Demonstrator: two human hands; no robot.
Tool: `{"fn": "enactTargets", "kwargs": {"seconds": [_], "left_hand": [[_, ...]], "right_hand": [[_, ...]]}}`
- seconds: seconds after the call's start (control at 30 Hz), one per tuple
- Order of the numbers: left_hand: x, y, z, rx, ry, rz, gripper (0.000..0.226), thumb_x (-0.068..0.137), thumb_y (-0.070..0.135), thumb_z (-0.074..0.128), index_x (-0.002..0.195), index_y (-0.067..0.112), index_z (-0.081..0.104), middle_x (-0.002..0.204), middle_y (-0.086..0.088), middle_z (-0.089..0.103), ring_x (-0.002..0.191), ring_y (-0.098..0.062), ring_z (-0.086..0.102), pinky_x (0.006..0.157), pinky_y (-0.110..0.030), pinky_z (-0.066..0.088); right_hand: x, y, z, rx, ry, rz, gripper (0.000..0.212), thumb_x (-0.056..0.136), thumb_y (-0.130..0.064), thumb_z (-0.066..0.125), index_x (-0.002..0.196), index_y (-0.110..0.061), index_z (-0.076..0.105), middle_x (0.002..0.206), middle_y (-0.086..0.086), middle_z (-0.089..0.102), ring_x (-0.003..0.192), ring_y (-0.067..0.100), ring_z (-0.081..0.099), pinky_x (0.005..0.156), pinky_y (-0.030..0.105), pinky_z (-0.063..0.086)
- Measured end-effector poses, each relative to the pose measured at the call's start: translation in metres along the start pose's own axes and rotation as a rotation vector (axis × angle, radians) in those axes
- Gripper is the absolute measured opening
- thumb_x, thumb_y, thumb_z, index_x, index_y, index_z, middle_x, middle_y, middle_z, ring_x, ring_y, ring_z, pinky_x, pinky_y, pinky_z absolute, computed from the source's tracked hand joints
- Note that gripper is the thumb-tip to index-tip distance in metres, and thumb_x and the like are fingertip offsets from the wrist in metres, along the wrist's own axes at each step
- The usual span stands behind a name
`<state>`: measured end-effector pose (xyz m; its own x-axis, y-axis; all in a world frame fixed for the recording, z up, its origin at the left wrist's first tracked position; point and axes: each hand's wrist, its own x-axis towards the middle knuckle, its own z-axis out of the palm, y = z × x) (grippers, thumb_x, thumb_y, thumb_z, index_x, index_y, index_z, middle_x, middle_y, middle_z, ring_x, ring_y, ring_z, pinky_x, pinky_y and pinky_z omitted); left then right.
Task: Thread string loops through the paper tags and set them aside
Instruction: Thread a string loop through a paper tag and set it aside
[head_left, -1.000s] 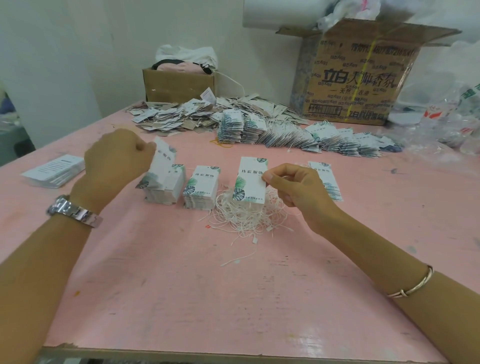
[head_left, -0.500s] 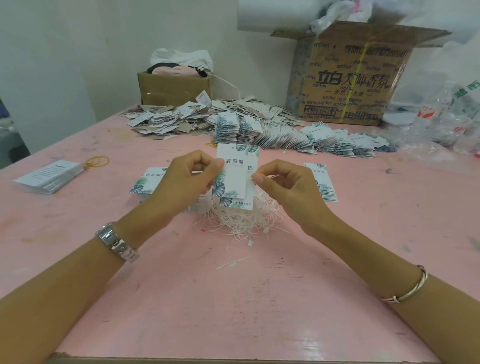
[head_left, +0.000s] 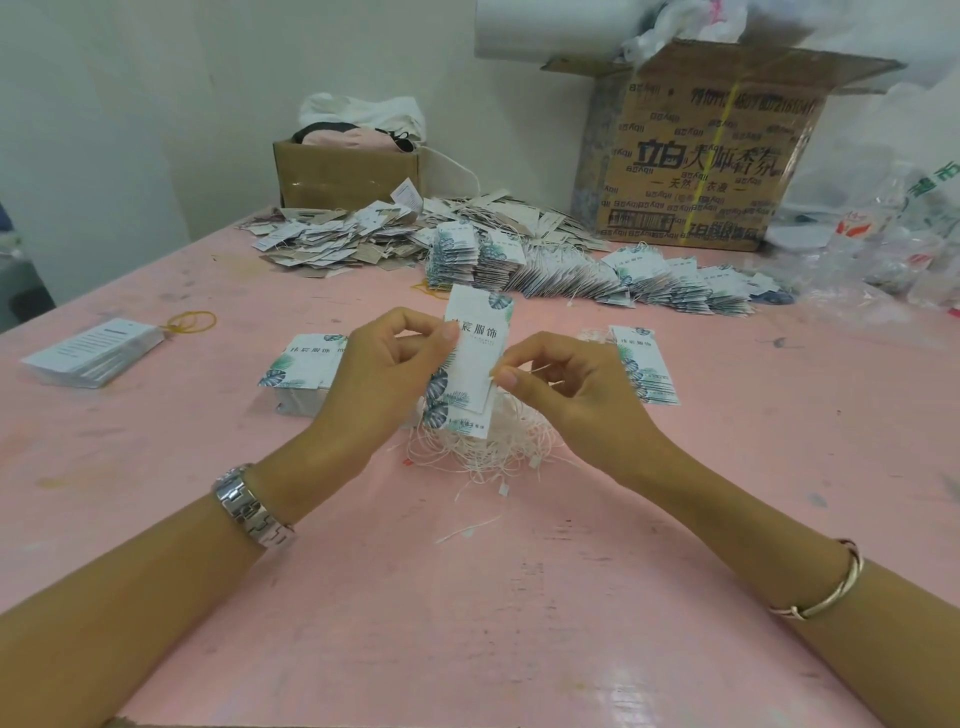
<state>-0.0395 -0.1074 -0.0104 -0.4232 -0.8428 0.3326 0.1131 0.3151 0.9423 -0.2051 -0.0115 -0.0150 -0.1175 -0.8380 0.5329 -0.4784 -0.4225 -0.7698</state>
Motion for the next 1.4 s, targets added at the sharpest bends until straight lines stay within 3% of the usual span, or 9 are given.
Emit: {"fn": "enactTargets", "kwargs": {"seconds": [0.23,0.4,0.57,0.7,0.9,1.03,1.13,1.23,1.4], "left_hand": [[-0.003,-0.004,0.004,0.042,0.05,0.057,0.008,0.091,0.028,0.067,0.092,0.02,0.064,0.074,0.011,0.075,0.062,-0.003,0.068,0.051,-0.018,0.052],[-0.004,-0.005,0.004,0.07,0.059,0.084,0.005,0.091,0.028,0.067,0.09,0.024,0.063,0.077,0.013,0.075,0.064,-0.002,0.069,0.055,-0.018,0.052],[-0.005,-0.005,0.004,0.04,0.026,0.097,0.003,0.093,0.026,0.065,0.093,0.023,0.063,0.083,0.01,0.076,0.066,-0.004,0.07,0.053,-0.017,0.051],[-0.006,-0.006,0.005,0.035,0.001,0.108,0.003,0.094,0.024,0.064,0.093,0.025,0.062,0.083,0.013,0.076,0.067,-0.002,0.07,0.055,-0.016,0.05],[-0.006,-0.006,0.006,0.028,-0.017,0.121,0.003,0.094,0.023,0.064,0.095,0.024,0.062,0.086,0.013,0.076,0.076,-0.006,0.072,0.062,-0.02,0.055],[-0.007,-0.005,0.006,0.03,0.008,0.132,0.003,0.094,0.024,0.064,0.094,0.026,0.062,0.084,0.016,0.075,0.073,-0.001,0.07,0.061,-0.015,0.052],[-0.007,-0.004,0.006,0.027,0.013,0.133,0.002,0.094,0.025,0.063,0.094,0.026,0.062,0.084,0.019,0.075,0.072,0.002,0.069,0.06,-0.012,0.05],[-0.008,-0.003,0.006,0.019,0.0,0.131,0.002,0.094,0.025,0.063,0.094,0.026,0.062,0.083,0.019,0.075,0.072,0.002,0.069,0.059,-0.011,0.05],[-0.011,-0.002,0.009,0.007,-0.059,0.149,0.002,0.094,0.023,0.063,0.096,0.022,0.062,0.084,0.016,0.076,0.075,0.001,0.07,0.061,-0.012,0.05]], "right_hand": [[-0.002,0.002,0.003,-0.083,-0.021,-0.012,0.003,0.089,-0.025,0.07,0.086,-0.024,0.071,0.075,-0.015,0.064,0.061,0.028,0.047,0.051,0.03,0.037],[-0.001,0.001,0.002,-0.071,-0.002,-0.006,0.004,0.09,-0.021,0.068,0.086,-0.021,0.069,0.075,-0.002,0.064,0.062,0.031,0.049,0.051,0.04,0.037],[-0.002,0.001,0.002,-0.094,0.008,-0.023,0.006,0.092,-0.019,0.067,0.088,-0.014,0.069,0.079,0.007,0.067,0.062,0.033,0.05,0.052,0.042,0.038],[-0.002,0.001,0.001,-0.079,0.015,-0.015,0.007,0.092,-0.021,0.067,0.088,-0.016,0.068,0.08,0.004,0.067,0.061,0.027,0.051,0.052,0.043,0.04],[-0.002,0.002,0.001,-0.08,0.034,-0.018,0.006,0.092,-0.021,0.067,0.087,-0.017,0.068,0.08,0.005,0.068,0.067,0.036,0.057,0.055,0.054,0.047],[-0.001,-0.001,0.002,-0.024,0.062,-0.044,0.006,0.094,-0.021,0.064,0.088,-0.022,0.065,0.079,-0.006,0.065,0.057,0.011,0.049,0.047,0.036,0.038],[0.002,-0.004,-0.001,0.115,0.187,-0.011,0.007,0.095,-0.023,0.061,0.089,-0.021,0.064,0.078,0.004,0.065,0.05,0.015,0.034,0.042,0.034,0.026],[0.005,-0.005,-0.002,0.257,0.325,0.108,0.009,0.097,-0.016,0.059,0.088,-0.014,0.063,0.074,-0.006,0.064,0.046,0.008,0.033,0.042,0.02,0.028],[0.007,-0.006,0.0,0.409,0.25,0.237,0.011,0.097,-0.01,0.056,0.088,-0.012,0.063,0.057,-0.013,0.053,0.043,0.006,0.03,0.042,0.017,0.026]]}}
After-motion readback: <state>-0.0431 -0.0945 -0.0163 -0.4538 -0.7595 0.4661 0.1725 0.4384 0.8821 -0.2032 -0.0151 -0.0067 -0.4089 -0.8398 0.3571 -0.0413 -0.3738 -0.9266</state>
